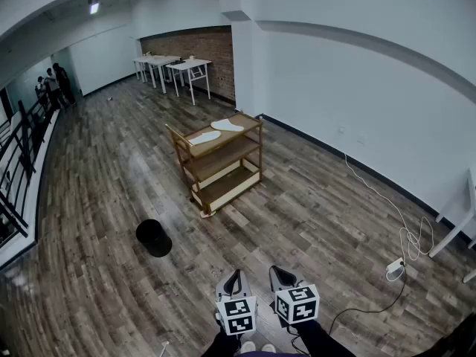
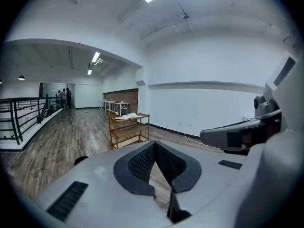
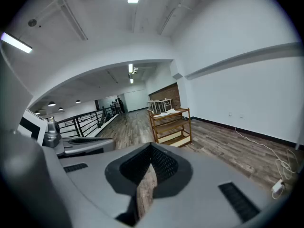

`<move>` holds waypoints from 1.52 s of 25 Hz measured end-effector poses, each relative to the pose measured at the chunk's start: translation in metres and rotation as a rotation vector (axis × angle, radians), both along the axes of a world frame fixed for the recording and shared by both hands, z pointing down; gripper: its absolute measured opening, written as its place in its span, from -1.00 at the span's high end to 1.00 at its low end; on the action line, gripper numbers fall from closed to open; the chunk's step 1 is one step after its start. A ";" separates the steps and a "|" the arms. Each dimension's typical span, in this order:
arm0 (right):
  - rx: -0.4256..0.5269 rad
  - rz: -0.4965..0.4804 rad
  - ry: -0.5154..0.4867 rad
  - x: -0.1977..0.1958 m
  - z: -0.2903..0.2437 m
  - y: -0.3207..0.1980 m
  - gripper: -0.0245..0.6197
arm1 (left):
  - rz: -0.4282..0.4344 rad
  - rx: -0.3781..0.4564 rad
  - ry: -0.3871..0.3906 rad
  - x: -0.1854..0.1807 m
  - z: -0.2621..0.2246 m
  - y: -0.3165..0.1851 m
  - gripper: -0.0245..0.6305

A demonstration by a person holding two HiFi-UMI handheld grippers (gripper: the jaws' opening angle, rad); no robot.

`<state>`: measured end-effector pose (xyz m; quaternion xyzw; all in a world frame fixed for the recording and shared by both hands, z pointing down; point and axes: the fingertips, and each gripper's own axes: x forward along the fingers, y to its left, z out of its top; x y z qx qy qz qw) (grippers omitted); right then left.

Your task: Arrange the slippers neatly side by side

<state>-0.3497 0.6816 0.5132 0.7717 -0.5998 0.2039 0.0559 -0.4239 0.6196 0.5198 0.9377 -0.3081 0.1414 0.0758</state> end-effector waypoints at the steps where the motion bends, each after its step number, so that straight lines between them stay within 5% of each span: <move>1: 0.000 0.000 0.000 0.000 0.000 0.001 0.93 | -0.001 0.000 -0.003 0.000 0.000 0.001 0.92; 38: 0.016 0.110 -0.040 -0.003 -0.002 -0.005 0.93 | -0.029 -0.092 -0.022 -0.047 0.033 -0.022 0.92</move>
